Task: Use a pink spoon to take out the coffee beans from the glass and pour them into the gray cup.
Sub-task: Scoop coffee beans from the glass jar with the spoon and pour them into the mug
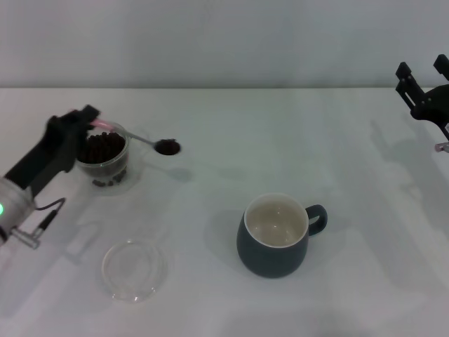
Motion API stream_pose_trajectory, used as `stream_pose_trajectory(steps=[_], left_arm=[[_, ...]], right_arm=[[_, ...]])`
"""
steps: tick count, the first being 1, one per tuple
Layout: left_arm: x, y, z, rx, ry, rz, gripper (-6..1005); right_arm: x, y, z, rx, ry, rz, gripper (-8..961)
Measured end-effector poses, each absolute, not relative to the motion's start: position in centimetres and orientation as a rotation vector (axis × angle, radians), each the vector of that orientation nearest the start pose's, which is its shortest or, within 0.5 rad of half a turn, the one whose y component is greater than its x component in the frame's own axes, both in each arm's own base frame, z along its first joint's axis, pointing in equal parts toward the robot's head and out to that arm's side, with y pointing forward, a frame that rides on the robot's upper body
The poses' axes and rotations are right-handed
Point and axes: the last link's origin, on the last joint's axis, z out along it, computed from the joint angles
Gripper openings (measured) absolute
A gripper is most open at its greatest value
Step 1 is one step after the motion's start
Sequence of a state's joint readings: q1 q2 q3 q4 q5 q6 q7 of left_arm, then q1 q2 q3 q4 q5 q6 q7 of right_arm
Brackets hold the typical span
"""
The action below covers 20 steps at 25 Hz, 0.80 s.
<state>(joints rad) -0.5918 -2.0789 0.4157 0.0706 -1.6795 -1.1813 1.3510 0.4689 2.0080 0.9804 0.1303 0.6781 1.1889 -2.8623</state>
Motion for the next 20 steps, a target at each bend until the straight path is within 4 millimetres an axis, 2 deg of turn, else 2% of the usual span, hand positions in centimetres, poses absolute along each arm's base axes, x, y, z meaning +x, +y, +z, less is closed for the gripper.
stream_pose_trajectory(steps=[2, 6, 12, 20], left_arm=[[-28.7, 36.0, -3.6, 1.918, 2.264, 1.809, 130], [-26.0, 36.6, -4.9, 2.053, 2.131, 1.659, 130], [-24.6, 36.3, -5.4, 2.084, 2.037, 1.607, 130], [-22.7, 36.2, -6.6, 2.28, 1.86, 1.429, 129]], right_arm=[[33.1, 34.8, 1.9, -1.623, 0.505, 0.752, 719], [33.1, 34.7, 1.7, -1.636, 0.503, 0.75, 719], [32.9, 34.6, 1.4, -1.656, 0.499, 0.748, 718], [32.8, 34.5, 1.2, -1.662, 0.5, 0.756, 718]])
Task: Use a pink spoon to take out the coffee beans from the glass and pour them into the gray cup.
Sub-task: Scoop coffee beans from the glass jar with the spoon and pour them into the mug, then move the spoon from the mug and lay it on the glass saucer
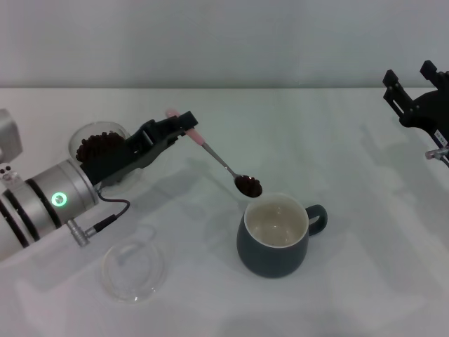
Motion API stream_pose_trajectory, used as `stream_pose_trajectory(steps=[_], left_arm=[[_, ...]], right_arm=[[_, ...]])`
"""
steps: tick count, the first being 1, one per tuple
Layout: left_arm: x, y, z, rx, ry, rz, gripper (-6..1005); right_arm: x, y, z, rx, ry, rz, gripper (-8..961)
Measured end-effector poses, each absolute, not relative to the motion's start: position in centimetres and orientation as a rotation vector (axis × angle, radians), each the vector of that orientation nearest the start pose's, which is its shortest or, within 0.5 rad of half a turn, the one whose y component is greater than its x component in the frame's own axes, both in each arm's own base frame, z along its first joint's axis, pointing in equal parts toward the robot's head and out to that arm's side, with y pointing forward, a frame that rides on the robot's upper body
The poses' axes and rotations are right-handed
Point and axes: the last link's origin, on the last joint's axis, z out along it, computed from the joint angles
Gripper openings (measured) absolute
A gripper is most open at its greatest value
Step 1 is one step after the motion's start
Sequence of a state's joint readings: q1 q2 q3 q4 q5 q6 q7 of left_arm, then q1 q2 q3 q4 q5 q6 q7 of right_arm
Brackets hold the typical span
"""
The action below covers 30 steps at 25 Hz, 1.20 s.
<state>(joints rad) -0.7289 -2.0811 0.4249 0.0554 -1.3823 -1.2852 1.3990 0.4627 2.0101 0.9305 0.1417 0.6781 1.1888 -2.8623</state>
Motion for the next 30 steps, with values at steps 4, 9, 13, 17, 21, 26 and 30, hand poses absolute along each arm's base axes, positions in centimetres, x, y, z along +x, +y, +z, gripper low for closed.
stream_pose_trajectory(steps=[4, 9, 13, 17, 21, 26, 30], left_arm=[[-21.8, 36.3, -7.0, -2.184, -1.657, -1.279, 129], [-20.8, 36.4, -7.7, -2.325, -1.528, -1.203, 129], [-19.6, 36.3, -7.6, -2.458, -1.25, -1.196, 129], [-19.1, 36.3, -7.7, -2.505, -1.156, -1.191, 130], [-18.6, 36.2, -8.0, -2.569, -1.087, -1.15, 130], [-18.5, 36.1, -8.2, -2.619, -0.975, -1.107, 130], [-18.2, 35.8, -8.3, -2.663, -0.843, -1.1, 130]], right_arm=[[32.7, 34.4, 1.0, -1.668, 0.501, 0.76, 719], [32.6, 34.3, 0.9, -1.668, 0.506, 0.768, 719], [32.8, 34.0, 0.8, -1.664, 0.512, 0.773, 718], [32.9, 33.8, 0.9, -1.661, 0.513, 0.775, 718], [32.9, 33.7, 0.9, -1.658, 0.514, 0.78, 718], [33.0, 33.5, 1.0, -1.653, 0.524, 0.792, 719], [33.1, 33.4, 1.0, -1.649, 0.527, 0.79, 718]])
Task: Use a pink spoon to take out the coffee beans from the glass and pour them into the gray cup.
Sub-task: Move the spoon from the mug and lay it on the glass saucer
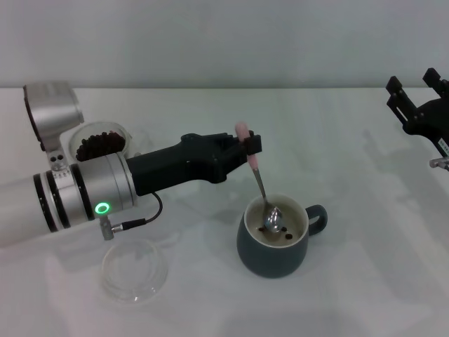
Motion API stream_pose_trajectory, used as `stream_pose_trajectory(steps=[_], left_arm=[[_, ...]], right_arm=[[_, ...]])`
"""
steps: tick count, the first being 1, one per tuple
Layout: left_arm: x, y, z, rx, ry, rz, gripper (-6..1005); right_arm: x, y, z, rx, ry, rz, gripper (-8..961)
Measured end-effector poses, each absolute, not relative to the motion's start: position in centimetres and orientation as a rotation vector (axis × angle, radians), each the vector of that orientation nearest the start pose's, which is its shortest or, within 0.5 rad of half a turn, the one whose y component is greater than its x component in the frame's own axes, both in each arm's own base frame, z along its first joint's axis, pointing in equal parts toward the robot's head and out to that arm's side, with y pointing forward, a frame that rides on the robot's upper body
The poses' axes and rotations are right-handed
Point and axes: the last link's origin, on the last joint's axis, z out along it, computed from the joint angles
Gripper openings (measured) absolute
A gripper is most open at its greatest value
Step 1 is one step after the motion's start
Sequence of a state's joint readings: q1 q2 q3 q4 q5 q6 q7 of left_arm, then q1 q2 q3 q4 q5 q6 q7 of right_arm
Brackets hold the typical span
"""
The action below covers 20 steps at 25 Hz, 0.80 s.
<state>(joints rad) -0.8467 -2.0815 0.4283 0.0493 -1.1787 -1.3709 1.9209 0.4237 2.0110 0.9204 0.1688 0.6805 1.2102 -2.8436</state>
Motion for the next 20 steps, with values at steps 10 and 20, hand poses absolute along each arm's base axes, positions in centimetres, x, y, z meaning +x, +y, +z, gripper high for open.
stream_pose_trajectory(steps=[10, 20], left_arm=[[-17.5, 34.8, -8.0, -2.738, -0.568, -1.13, 130], [-19.7, 35.0, -4.6, -2.442, -0.833, -1.39, 129]], right_arm=[[33.6, 32.9, 1.2, -1.633, 0.542, 0.793, 719], [33.8, 32.7, 1.6, -1.62, 0.533, 0.796, 718]])
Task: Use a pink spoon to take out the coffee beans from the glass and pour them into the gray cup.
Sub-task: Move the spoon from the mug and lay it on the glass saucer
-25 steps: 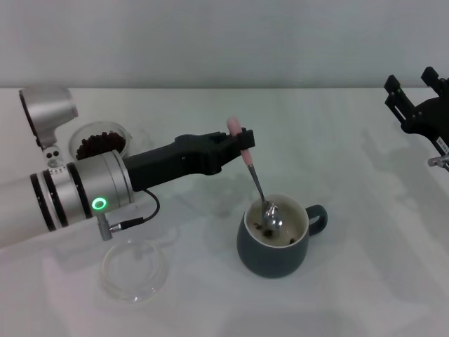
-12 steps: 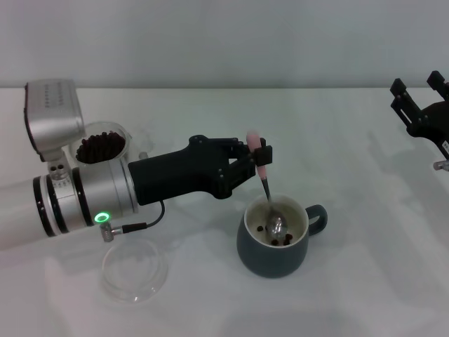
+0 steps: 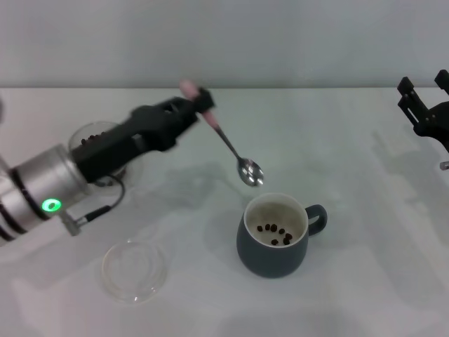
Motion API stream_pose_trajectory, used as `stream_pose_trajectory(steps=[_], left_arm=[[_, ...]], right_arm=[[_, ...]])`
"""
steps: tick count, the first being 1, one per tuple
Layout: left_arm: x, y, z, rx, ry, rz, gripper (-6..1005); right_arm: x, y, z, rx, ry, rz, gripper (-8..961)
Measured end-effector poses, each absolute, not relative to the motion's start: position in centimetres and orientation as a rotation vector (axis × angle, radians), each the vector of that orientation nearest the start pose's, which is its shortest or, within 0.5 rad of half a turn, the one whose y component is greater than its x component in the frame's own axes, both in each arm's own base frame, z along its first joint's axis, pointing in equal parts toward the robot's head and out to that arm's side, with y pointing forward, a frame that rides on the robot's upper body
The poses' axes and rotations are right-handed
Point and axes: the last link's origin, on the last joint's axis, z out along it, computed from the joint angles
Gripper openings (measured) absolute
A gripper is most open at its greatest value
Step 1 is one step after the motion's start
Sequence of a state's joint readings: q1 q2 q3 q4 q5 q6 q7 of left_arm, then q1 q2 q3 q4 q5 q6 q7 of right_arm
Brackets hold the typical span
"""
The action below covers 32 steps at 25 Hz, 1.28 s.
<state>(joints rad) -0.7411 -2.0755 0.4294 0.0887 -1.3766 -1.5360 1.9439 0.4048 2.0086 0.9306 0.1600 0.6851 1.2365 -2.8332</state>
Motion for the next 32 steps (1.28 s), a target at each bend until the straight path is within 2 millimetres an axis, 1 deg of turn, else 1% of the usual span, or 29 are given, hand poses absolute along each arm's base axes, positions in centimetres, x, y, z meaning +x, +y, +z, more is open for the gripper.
stream_pose_trajectory(steps=[2, 4, 6, 9, 13, 15, 18, 20, 21, 22, 24, 26, 27, 29, 32], left_arm=[[-21.1, 34.7, -3.1, -2.349, -0.917, -1.453, 129], [-22.4, 34.0, -2.0, -2.258, -0.959, -1.512, 129], [-24.3, 33.0, -0.9, -2.144, -0.99, -1.544, 129], [-28.3, 30.6, 0.6, -1.937, -1.063, -1.546, 129], [-32.3, 27.2, 1.9, -1.773, -1.19, -1.515, 129], [-33.9, 25.7, 2.4, -1.719, -1.262, -1.49, 129], [-35.8, 23.9, 2.6, -1.658, -1.384, -1.454, 129], [-36.3, 23.4, 2.4, -1.636, -1.44, -1.438, 129], [-36.3, 23.4, 2.4, -1.636, -1.44, -1.438, 129], [-36.7, 23.3, 2.0, -1.617, -1.509, -1.418, 129], [-36.9, 23.4, 1.5, -1.618, -1.568, -1.387, 129], [-36.9, 23.4, 1.5, -1.618, -1.568, -1.387, 129], [-37.0, 23.7, 1.2, -1.628, -1.598, -1.359, 129], [-37.1, 24.8, 0.4, -1.677, -1.633, -1.263, 129], [-36.9, 25.5, 0.1, -1.706, -1.639, -1.226, 129]], right_arm=[[33.8, 32.7, 1.6, -1.618, 0.534, 0.794, 718], [33.9, 32.7, 1.6, -1.616, 0.534, 0.794, 718], [34.0, 32.7, 1.7, -1.611, 0.536, 0.792, 719], [34.2, 32.7, 2.1, -1.589, 0.54, 0.792, 719], [34.5, 32.8, 2.7, -1.552, 0.546, 0.794, 719], [34.6, 32.9, 3.1, -1.529, 0.551, 0.793, 719], [34.9, 33.0, 3.4, -1.503, 0.559, 0.791, 718], [34.9, 33.0, 3.5, -1.498, 0.559, 0.792, 718], [34.9, 33.1, 3.5, -1.497, 0.559, 0.792, 718], [34.8, 33.2, 3.5, -1.498, 0.557, 0.794, 718], [34.6, 33.3, 3.5, -1.5, 0.554, 0.798, 718], [34.6, 33.4, 3.5, -1.501, 0.553, 0.799, 718], [34.6, 33.4, 3.5, -1.501, 0.552, 0.799, 719], [34.6, 33.4, 3.6, -1.5, 0.552, 0.8, 719], [34.6, 33.4, 3.7, -1.493, 0.551, 0.803, 719]])
